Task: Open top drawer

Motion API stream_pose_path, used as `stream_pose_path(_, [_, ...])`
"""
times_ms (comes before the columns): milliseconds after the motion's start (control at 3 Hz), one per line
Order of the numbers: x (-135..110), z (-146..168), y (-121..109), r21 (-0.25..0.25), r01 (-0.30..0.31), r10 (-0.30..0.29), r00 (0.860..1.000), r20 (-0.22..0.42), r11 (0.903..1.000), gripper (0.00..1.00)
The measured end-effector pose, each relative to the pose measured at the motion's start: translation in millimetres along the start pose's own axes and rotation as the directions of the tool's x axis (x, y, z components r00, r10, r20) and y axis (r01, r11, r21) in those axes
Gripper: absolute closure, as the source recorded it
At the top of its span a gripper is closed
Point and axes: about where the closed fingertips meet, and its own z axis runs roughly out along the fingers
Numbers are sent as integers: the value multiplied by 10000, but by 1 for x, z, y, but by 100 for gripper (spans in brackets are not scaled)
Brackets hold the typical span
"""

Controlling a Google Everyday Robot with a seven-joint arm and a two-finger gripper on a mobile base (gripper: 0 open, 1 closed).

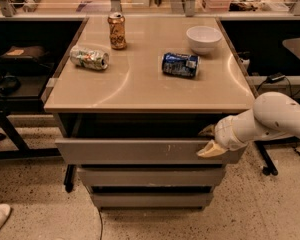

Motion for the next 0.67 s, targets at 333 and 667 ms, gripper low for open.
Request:
stream_pose_path(333, [5, -10, 22, -330, -101, 106, 9998, 168, 9994, 43])
stream_pose_path(667, [5, -11, 23, -330, -101, 106, 9998, 168, 9994, 65])
